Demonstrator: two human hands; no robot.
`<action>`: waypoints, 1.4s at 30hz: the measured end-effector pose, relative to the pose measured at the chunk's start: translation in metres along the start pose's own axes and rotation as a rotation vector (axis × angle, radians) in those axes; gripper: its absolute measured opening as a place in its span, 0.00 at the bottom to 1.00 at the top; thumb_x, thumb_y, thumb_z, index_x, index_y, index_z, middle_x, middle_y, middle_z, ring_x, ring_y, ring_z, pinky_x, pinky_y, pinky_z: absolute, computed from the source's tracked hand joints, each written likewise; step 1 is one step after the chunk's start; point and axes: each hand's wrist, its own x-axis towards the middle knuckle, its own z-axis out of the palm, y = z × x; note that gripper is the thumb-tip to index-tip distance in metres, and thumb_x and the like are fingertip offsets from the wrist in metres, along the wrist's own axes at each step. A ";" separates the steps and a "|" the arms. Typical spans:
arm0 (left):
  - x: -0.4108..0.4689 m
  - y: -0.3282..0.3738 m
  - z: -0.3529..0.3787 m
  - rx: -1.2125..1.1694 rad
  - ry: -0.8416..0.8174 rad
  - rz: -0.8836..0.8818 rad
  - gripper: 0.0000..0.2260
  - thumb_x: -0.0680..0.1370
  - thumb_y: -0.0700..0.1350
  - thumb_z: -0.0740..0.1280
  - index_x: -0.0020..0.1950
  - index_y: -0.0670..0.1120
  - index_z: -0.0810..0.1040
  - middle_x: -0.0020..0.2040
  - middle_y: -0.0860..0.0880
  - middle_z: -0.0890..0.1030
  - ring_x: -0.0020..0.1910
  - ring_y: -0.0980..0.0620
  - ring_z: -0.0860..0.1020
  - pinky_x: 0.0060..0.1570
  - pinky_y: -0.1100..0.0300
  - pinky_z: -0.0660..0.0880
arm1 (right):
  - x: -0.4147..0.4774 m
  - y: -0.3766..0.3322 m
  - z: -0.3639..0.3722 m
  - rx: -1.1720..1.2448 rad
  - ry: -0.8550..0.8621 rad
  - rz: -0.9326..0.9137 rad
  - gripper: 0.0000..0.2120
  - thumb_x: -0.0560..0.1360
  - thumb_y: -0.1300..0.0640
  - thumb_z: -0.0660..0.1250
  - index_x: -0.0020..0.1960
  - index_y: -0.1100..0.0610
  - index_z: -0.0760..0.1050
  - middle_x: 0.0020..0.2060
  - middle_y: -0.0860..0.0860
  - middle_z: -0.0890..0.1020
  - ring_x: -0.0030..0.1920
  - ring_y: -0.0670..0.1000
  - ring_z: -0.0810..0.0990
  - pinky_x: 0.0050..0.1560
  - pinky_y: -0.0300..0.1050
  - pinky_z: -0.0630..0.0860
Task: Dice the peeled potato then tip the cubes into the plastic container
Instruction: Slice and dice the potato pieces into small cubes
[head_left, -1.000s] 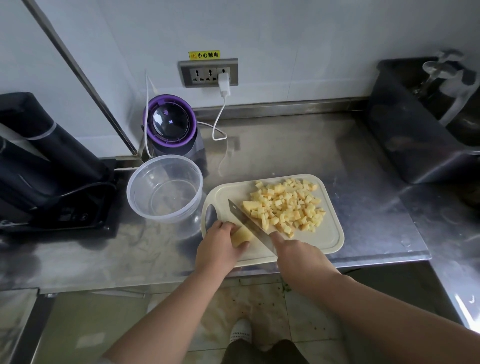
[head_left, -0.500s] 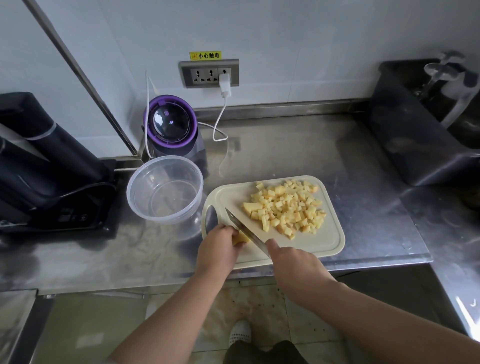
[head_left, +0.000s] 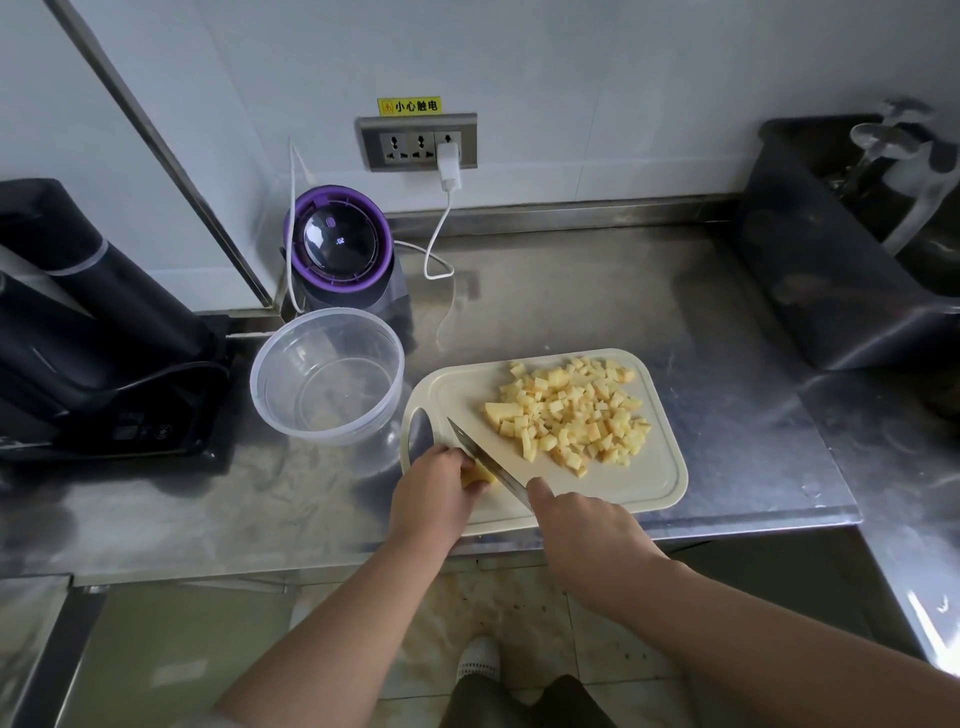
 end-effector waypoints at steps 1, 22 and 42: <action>0.000 0.000 0.000 0.000 0.001 0.001 0.12 0.74 0.51 0.71 0.54 0.47 0.82 0.53 0.53 0.81 0.50 0.52 0.80 0.49 0.57 0.77 | 0.000 0.000 0.001 -0.008 -0.002 -0.003 0.23 0.80 0.62 0.61 0.71 0.55 0.57 0.39 0.50 0.75 0.38 0.49 0.79 0.34 0.40 0.74; -0.010 -0.016 -0.007 -0.027 -0.025 0.067 0.14 0.74 0.50 0.71 0.59 0.48 0.80 0.56 0.53 0.79 0.53 0.53 0.78 0.50 0.61 0.74 | 0.005 0.005 0.008 0.049 0.049 0.041 0.21 0.78 0.67 0.58 0.66 0.52 0.58 0.37 0.49 0.72 0.33 0.47 0.73 0.34 0.41 0.72; -0.004 -0.020 -0.010 0.142 -0.073 0.213 0.09 0.80 0.45 0.62 0.56 0.48 0.80 0.56 0.52 0.78 0.52 0.49 0.79 0.47 0.56 0.75 | 0.000 -0.007 0.008 0.047 -0.026 0.031 0.22 0.79 0.66 0.59 0.69 0.53 0.58 0.42 0.51 0.76 0.41 0.50 0.79 0.37 0.42 0.76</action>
